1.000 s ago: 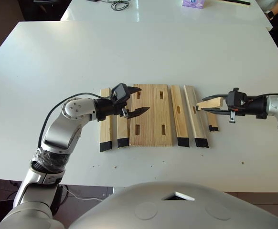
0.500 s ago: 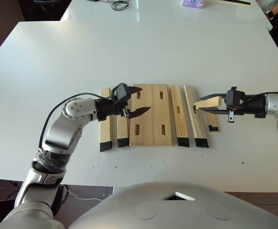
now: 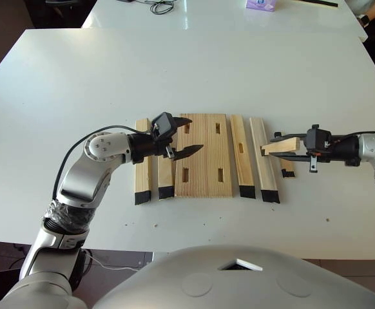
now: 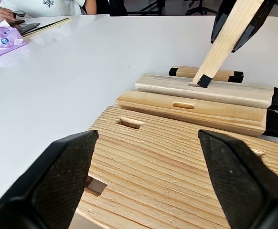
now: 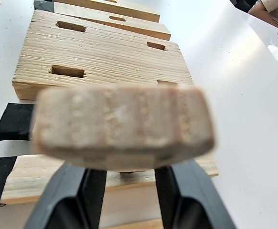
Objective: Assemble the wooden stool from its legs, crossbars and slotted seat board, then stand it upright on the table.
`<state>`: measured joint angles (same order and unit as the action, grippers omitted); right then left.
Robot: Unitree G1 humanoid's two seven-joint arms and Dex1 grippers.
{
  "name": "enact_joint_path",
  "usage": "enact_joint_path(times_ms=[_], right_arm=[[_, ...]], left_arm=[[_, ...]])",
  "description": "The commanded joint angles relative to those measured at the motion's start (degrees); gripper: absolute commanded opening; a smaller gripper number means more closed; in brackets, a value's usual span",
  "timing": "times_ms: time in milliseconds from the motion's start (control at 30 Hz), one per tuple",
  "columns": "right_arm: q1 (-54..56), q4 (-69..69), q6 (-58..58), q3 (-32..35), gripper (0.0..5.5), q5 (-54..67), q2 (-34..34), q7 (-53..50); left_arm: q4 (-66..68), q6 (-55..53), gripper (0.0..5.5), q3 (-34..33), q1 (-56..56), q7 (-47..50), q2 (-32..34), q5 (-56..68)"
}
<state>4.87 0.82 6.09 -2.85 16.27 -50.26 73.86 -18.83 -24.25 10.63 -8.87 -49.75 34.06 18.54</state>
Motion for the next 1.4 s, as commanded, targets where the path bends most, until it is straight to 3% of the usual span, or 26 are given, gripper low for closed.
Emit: enact_joint_path(times_ms=[33, 367, 867, 1400], right_arm=[[-1.57, 0.77, -3.08, -0.82, 1.31, 0.35, -2.44, 2.88], [0.05, -1.34, -8.97, -1.92, 1.31, 2.13, -4.34, 6.64], [7.57, -7.39, -13.02, -9.62, 1.31, 0.44, -2.17, 10.73], [9.43, -10.85, -8.54, -12.43, 1.31, -3.09, 1.04, 8.15]], left_arm=[[-1.21, -0.83, 3.88, -0.55, 0.11, 0.66, 0.13, 0.05], [-2.49, -1.42, 3.88, -0.3, 0.85, 1.15, -0.05, 0.11], [-3.48, -2.32, 3.88, 0.9, 0.33, 0.0, -0.07, 0.23], [-3.43, -2.51, 3.88, 1.48, -0.17, 0.43, -0.63, -0.07]])
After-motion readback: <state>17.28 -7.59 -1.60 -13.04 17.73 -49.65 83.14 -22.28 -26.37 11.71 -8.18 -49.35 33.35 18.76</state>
